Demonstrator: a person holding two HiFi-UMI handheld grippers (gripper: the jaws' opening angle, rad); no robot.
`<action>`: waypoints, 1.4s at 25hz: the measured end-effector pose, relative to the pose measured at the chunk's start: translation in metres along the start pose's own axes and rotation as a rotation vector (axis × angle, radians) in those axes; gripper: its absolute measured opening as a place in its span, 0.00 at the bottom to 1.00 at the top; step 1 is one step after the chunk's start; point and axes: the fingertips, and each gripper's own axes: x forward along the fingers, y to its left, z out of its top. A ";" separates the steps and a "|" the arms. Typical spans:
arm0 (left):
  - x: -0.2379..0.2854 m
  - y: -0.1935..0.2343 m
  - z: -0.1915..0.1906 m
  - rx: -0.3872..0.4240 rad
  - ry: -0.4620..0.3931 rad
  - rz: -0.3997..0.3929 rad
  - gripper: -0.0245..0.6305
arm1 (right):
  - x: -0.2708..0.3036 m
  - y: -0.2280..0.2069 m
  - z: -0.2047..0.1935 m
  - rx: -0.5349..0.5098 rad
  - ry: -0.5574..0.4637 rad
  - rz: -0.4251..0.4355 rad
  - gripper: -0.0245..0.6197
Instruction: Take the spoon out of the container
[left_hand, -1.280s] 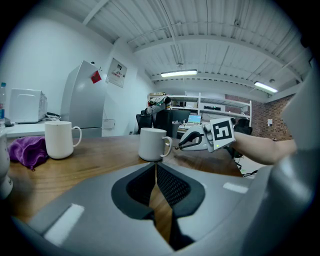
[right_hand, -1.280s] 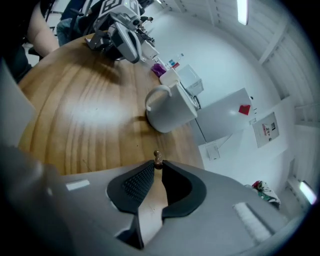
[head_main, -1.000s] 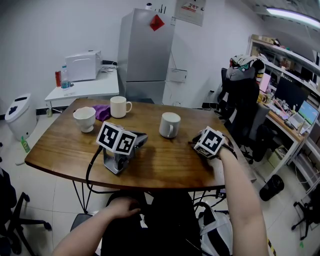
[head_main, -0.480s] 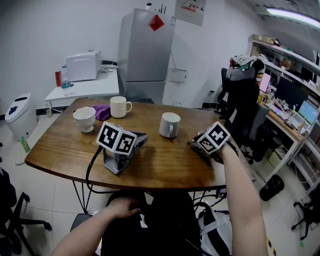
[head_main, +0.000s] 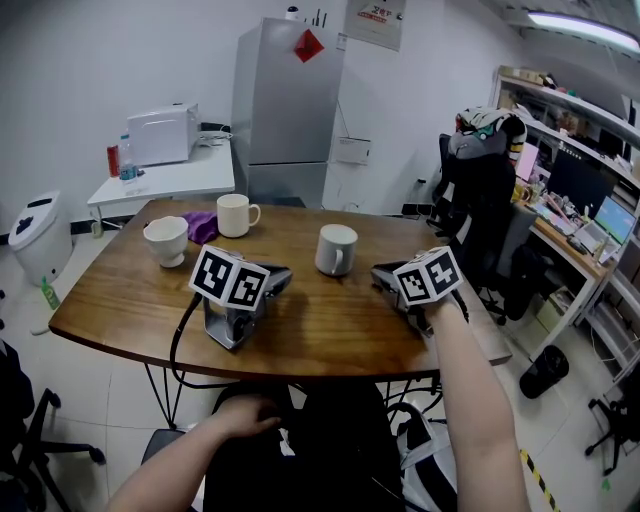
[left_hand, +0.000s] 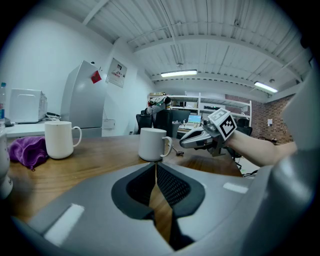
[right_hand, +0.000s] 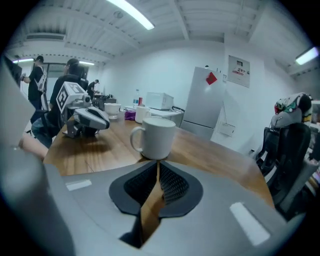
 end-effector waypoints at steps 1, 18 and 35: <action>0.000 0.000 0.000 0.000 0.000 0.000 0.05 | 0.000 0.001 0.001 0.027 -0.021 0.011 0.06; -0.002 0.002 -0.001 0.001 0.002 -0.001 0.05 | 0.008 0.019 -0.002 0.186 -0.082 0.059 0.05; -0.001 -0.001 -0.001 0.000 0.001 -0.001 0.05 | 0.003 0.016 -0.002 0.213 -0.114 0.066 0.04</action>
